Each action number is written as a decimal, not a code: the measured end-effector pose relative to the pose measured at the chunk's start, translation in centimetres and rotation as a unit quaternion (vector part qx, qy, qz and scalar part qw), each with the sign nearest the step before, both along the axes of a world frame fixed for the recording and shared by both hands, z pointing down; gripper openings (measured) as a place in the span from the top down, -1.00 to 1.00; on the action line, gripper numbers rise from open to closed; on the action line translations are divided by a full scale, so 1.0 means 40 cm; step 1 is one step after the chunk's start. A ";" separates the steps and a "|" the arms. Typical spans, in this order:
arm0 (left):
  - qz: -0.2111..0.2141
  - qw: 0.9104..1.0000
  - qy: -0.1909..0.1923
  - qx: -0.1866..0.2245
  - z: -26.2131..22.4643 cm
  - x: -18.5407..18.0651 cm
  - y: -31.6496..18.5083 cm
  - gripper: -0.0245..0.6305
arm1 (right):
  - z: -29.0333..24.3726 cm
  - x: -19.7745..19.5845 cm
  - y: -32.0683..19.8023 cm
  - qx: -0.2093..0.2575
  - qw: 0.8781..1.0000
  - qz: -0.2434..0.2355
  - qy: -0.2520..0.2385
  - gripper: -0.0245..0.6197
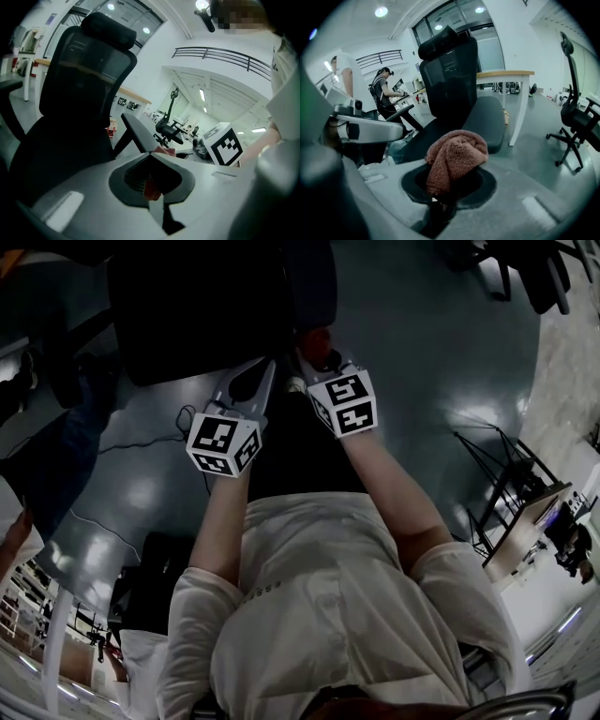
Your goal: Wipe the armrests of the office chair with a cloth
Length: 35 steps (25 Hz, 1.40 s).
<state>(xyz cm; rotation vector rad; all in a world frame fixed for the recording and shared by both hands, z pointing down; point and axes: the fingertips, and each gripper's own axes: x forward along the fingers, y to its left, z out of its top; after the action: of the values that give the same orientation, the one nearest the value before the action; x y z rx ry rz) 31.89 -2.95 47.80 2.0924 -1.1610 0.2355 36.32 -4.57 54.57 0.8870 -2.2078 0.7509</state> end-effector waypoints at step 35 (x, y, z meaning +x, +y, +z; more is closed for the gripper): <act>0.059 0.998 0.013 -0.007 0.011 -0.283 -0.384 0.87 | -0.058 -0.170 -0.647 0.131 0.980 -0.014 0.149 0.77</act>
<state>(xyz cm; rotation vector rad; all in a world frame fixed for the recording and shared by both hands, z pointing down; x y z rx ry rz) 20.57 -18.33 48.22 2.1473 -1.0197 0.2703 29.54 -30.44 52.23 1.0199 -2.0712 0.2910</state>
